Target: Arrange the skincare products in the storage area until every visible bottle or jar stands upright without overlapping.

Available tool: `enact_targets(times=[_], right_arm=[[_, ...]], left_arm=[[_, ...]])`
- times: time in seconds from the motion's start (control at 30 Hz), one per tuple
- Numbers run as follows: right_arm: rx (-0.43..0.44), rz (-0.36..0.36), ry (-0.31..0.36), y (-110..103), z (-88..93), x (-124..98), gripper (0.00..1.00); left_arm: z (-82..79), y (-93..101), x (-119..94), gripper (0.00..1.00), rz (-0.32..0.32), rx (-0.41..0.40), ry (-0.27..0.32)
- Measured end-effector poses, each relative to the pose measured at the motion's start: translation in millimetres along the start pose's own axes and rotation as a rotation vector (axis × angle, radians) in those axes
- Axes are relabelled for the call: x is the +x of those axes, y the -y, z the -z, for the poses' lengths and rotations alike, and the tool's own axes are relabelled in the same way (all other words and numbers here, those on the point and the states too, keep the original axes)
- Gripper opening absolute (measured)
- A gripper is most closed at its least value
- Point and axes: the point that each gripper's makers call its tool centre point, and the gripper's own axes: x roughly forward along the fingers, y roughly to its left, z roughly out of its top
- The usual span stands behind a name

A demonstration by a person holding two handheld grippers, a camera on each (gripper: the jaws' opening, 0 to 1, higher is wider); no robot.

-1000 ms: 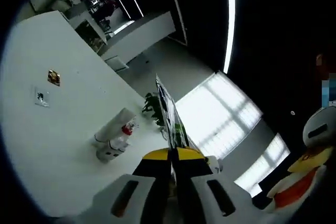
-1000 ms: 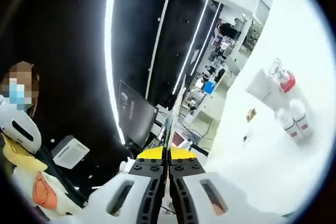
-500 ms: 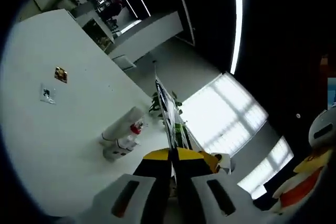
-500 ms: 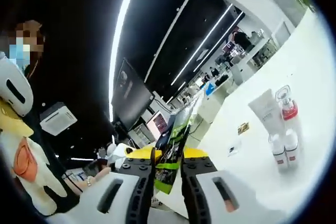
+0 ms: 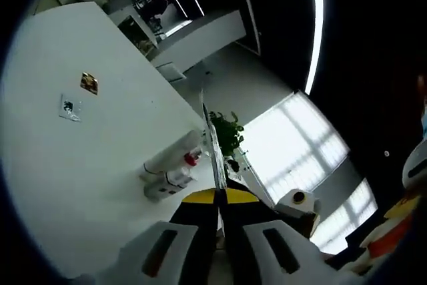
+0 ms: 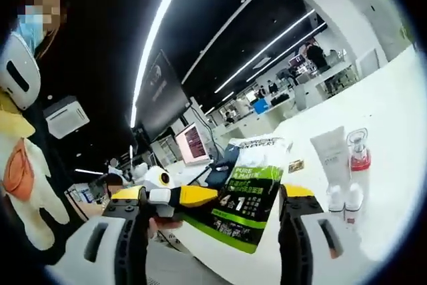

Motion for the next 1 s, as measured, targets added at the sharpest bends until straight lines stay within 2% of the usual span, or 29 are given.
enact_targets(times=[0.07, 0.13, 0.43, 1.0], right_arm=[[-0.008, 0.006, -0.007, 3, 1.1, -1, 0.87], [-0.025, 0.020, -0.026, 10, 4.3, -3, 0.88], [-0.060, 0.070, -0.087, 27, 18.5, -7, 0.94], [-0.102, 0.186, -0.178, 57, 40.2, -30, 0.99]], left_arm=[[0.5, -2.4, 1, 0.00, 0.000, -0.001, -0.003], [3.2, -14.5, 3, 0.00, -0.027, 0.007, -0.023], [4.8, -42.7, 10, 0.00, -0.062, -0.030, -0.029], [25.5, -98.9, 36, 0.00, -0.157, -0.090, -0.084]])
